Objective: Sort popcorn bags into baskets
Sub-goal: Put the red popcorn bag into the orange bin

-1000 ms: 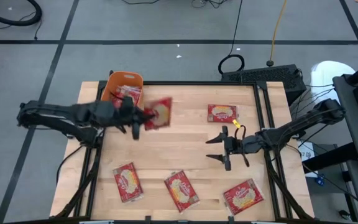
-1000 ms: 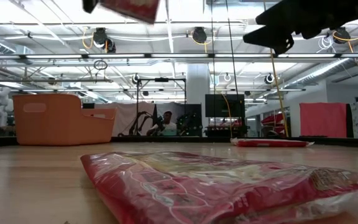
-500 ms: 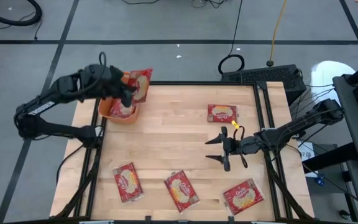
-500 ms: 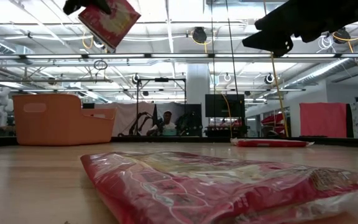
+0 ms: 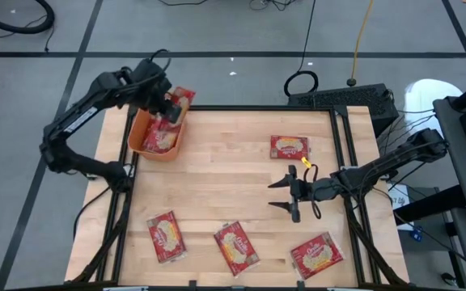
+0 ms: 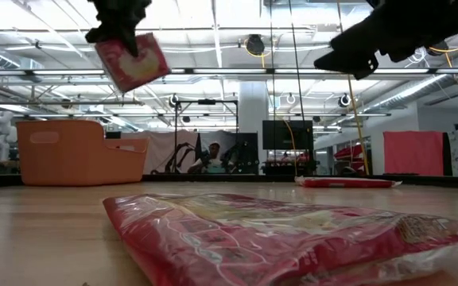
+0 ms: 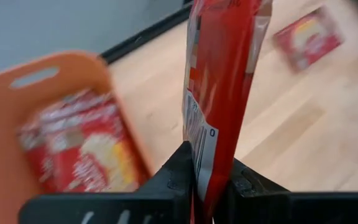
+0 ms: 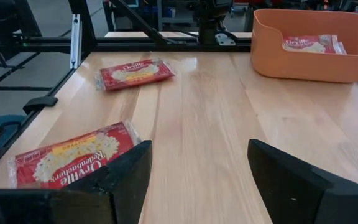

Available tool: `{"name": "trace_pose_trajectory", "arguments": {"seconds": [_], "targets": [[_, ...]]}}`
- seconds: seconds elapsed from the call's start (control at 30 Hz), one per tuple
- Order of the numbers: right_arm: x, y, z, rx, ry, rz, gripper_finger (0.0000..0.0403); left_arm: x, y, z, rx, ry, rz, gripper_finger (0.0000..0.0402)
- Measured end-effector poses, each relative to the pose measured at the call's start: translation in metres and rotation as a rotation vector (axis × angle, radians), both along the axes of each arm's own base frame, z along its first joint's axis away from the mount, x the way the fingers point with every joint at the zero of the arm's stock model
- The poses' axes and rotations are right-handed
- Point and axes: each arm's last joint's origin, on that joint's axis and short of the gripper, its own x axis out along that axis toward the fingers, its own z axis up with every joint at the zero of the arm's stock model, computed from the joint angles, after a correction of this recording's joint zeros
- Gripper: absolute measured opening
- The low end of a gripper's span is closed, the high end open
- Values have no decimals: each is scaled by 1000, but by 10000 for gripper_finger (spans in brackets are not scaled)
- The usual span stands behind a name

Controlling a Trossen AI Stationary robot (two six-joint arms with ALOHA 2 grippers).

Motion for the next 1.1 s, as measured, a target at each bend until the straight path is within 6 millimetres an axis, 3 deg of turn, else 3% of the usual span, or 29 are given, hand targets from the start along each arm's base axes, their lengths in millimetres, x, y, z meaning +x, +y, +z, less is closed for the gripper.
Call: {"name": "trace_pose_trajectory", "arguments": {"seconds": [0.23,0.43,0.57,0.83,1.1], "targets": [[-11,-5,-19,28,-81,1,256,-1,28,-22,-96,135,59,25],[-18,-5,-24,47,-153,59,256,-5,46,-31,-114,174,85,28],[-19,-2,-24,15,-153,84,256,-10,53,-40,-134,190,111,41],[-21,3,-19,-7,-210,119,256,-22,63,-79,-252,227,155,22],[-21,3,-18,-24,-216,121,256,-34,68,-107,-316,248,184,53]]}}
